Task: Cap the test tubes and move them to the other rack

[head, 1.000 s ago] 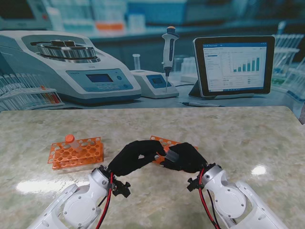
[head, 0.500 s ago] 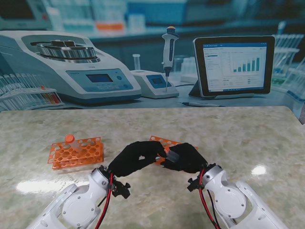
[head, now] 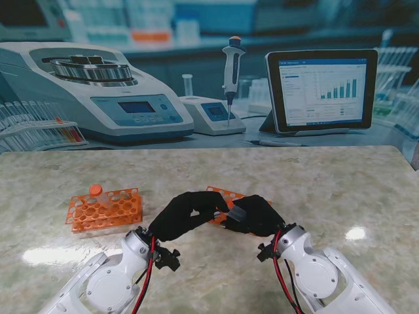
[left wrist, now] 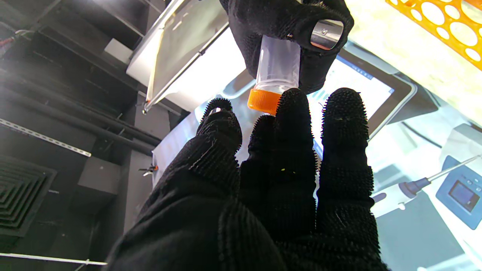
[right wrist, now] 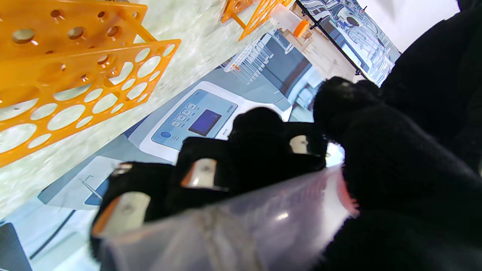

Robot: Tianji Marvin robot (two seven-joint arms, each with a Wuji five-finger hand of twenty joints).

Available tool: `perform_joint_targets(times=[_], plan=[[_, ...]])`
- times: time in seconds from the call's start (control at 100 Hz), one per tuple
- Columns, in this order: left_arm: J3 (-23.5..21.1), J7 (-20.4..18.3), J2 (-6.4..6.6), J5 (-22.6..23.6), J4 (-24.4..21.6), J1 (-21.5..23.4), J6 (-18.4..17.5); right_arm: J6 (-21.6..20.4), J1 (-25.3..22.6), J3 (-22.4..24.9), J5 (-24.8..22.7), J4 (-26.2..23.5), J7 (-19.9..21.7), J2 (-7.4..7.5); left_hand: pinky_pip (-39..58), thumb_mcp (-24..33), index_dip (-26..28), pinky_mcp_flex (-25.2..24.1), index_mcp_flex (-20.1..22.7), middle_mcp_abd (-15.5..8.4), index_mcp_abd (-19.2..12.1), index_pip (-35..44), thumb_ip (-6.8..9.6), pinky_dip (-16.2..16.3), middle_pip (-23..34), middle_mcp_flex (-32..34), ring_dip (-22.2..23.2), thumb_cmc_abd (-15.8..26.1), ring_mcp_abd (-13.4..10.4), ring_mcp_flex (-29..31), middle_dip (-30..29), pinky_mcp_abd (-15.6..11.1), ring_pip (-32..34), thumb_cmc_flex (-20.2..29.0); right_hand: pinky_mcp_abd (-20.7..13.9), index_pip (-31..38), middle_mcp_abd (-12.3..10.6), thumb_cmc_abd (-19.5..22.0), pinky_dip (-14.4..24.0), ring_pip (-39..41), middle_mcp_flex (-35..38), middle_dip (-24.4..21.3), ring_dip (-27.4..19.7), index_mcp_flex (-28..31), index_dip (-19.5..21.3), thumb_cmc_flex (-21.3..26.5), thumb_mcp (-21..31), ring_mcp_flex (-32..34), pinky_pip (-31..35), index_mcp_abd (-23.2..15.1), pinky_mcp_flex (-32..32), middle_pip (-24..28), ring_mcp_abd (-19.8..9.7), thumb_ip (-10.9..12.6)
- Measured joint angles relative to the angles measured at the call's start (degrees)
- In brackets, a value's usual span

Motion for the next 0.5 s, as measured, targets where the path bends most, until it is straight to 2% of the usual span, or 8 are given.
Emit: perform_joint_targets(times=[0.04,0.06,0.1,0.16,0.39,0.46,0.48,0.5], plan=[[0.02,0.09,-0.03,-0.01,-0.12,-0.02,0.0,0.0,0.01,0.0,0.0,0.0,0.0,0.0,0.0,-0.55,0.0,-0.35,0.02,-0.29,0.0,-0.07,0.0,0.0,0.03,0.0,-0.19,0.1,0.0,-0.62,0.0,0.01,0.05,0.02,0.0,0.0,0.0,0.0,0.0,0.0,0.0,0.0,0.0,0.0,0.0,0.0,0.0,0.0,0.0,0.0,0.0,0.0,0.0,0.0],[0.02,0.12,-0.05,-0.02,-0.16,-0.04,0.0,0.0,0.02,0.0,0.01,0.0,0.0,0.0,0.0,-0.82,0.0,-0.42,0.03,-0.32,0.0,-0.14,1.03,0.0,0.12,0.0,-0.45,0.14,-0.01,-0.62,0.0,0.02,0.05,0.08,0.0,0.0,0.0,0.0,0.0,0.0,0.0,0.0,0.0,0.0,0.0,0.0,0.0,0.0,0.0,0.0,0.0,0.0,0.0,0.0],[0.02,0.16,-0.09,-0.02,-0.23,-0.07,0.0,0.0,0.02,0.0,0.02,0.0,0.0,0.0,0.0,-1.23,0.0,-0.48,0.04,-0.33,0.0,-0.2,1.91,0.0,0.44,-0.01,-0.78,0.42,-0.01,-1.08,0.0,0.28,0.15,0.36,0.0,0.0,0.0,0.0,0.0,0.0,0.0,0.0,0.0,0.0,0.0,0.0,0.0,0.0,0.0,0.0,0.0,0.0,0.0,0.0],[0.02,0.2,-0.13,-0.07,-0.36,-0.13,0.02,0.0,0.02,0.03,0.04,0.0,0.0,-0.01,0.0,-1.91,0.0,-1.01,-1.13,-0.36,0.0,-0.31,1.91,0.0,0.64,-0.66,-0.82,0.44,-0.01,-1.1,0.0,0.32,0.15,0.38,0.0,0.0,0.0,0.0,0.0,0.0,0.0,0.0,0.0,0.0,0.0,0.0,0.0,0.0,0.0,0.0,0.0,0.0,0.0,0.0],[0.01,0.18,-0.19,-0.4,-0.79,-0.51,0.52,-0.01,0.01,0.07,0.07,-0.02,0.04,-0.01,0.03,-2.55,0.0,-1.35,-0.57,-0.37,0.0,-0.8,1.91,0.03,1.1,-0.67,-1.33,0.47,-0.03,-1.1,-1.54,0.35,0.85,0.4,0.0,0.0,0.0,0.0,0.0,0.0,0.0,0.01,0.0,0.0,0.0,0.0,0.0,-0.01,0.0,0.0,0.0,0.0,0.0,0.0],[-0.14,0.1,-0.2,-0.22,-0.84,-0.49,0.66,-0.01,-0.01,0.1,0.07,-0.02,0.04,-0.01,1.05,-3.14,0.0,-2.49,-0.57,-0.38,0.0,-0.83,1.93,0.27,1.1,-0.67,-1.34,0.49,-0.04,-1.72,-1.74,1.35,1.57,0.4,0.0,0.0,0.0,0.0,0.0,0.0,0.0,0.01,0.0,0.0,0.0,0.0,0.0,-0.01,0.0,0.0,0.0,0.0,0.0,0.0],[-0.21,0.06,-0.2,-0.18,-0.87,-0.47,0.72,-0.01,-0.01,0.1,0.07,-0.02,0.04,-0.01,1.49,-3.15,0.0,-2.52,-0.57,-0.4,0.0,-0.84,2.63,0.64,1.24,-1.23,-1.34,0.49,-0.04,-1.74,-2.16,1.35,1.74,0.4,0.0,0.0,0.0,0.0,0.0,0.0,0.0,0.01,0.0,0.0,0.0,0.0,0.0,-0.01,0.0,0.0,0.0,0.0,0.0,0.0],[-0.3,0.01,-0.2,-0.11,-0.94,-0.42,0.78,-0.01,-0.01,0.11,0.07,-0.02,0.04,-0.01,1.66,-3.16,0.0,-2.54,-0.57,-0.56,0.0,-0.88,2.63,0.77,0.81,-1.52,-1.34,0.49,-0.04,-1.96,-2.2,1.36,2.12,0.4,0.0,0.0,0.0,0.0,0.0,0.0,0.0,0.01,0.0,0.0,0.0,0.0,0.0,-0.01,0.0,0.0,0.0,0.0,0.0,0.0]])
